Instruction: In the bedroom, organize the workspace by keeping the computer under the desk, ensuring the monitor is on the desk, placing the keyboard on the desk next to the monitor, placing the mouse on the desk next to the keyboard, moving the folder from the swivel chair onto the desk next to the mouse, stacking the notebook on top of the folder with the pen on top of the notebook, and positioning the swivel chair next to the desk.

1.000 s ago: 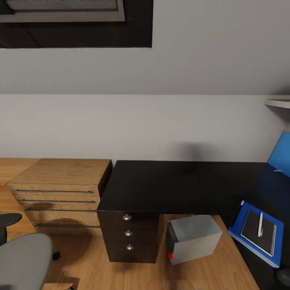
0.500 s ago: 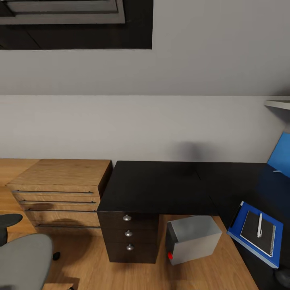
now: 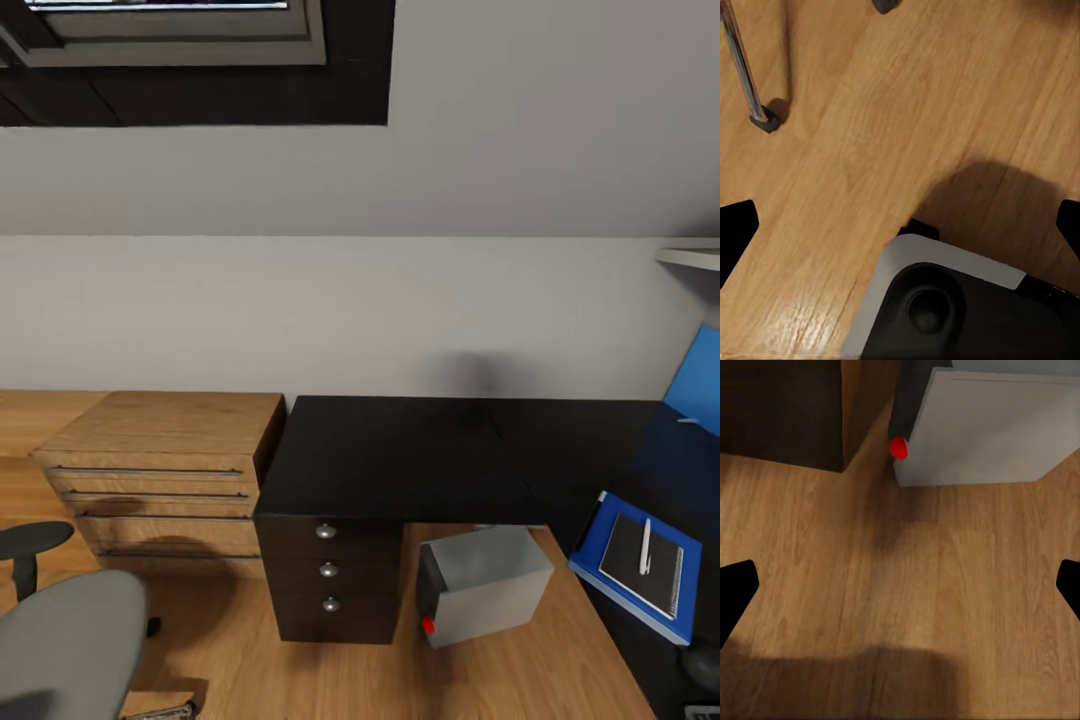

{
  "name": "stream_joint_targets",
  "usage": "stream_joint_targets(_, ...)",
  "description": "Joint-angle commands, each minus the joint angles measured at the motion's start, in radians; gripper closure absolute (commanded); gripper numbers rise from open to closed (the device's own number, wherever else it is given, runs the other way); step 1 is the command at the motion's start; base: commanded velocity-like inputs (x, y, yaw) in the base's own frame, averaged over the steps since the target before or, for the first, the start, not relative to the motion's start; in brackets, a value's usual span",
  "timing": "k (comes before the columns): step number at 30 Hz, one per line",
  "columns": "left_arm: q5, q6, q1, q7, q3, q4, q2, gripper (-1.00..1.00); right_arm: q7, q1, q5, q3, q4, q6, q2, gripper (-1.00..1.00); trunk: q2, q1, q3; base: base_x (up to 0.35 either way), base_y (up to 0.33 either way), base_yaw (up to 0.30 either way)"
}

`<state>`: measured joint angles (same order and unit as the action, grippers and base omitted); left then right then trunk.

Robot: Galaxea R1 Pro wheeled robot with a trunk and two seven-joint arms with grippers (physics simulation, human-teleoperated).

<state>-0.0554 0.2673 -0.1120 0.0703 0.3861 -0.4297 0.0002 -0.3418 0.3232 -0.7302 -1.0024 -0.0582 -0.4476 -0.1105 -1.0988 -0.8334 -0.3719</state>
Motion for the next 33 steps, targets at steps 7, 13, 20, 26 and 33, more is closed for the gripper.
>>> stream_joint_targets(7, -0.005, 0.002, 0.000, 0.008, 0.004, 0.007, 0.001, -1.00, -0.003, -0.004, -0.006, -0.007, 0.002, -0.002, 0.002, -1.00, -0.001, 0.000, -0.001, -0.242, 0.223, 0.000)
stream_joint_targets(13, -0.006, 0.003, 0.000, 0.011, 0.004, 0.017, 0.034, -1.00, -0.003, -0.016, -0.006, -0.007, 0.029, -0.003, 0.003, -1.00, -0.001, 0.000, -0.001, -0.252, 0.233, 0.000)
stream_joint_targets(20, -0.008, 0.126, 0.000, 0.012, 0.005, 0.167, 0.060, -1.00, -0.002, -0.097, -0.006, -0.006, 0.064, -0.079, 0.037, -1.00, -0.001, 0.000, -0.001, -0.258, 0.230, 0.000)
stream_joint_targets(26, -0.009, 0.234, 0.000, 0.012, 0.004, 0.223, 0.061, -1.00, -0.002, -0.207, -0.002, -0.007, 0.067, -0.245, 0.077, -1.00, -0.001, 0.000, -0.001, -0.269, 0.214, 0.000)
stream_joint_targets(33, -0.009, 0.318, 0.000, 0.012, 0.005, 0.257, 0.059, -1.00, -0.002, -0.267, 0.000, -0.007, 0.068, -0.380, 0.095, -1.00, -0.001, 0.000, -0.001, -0.232, 0.132, 0.000)
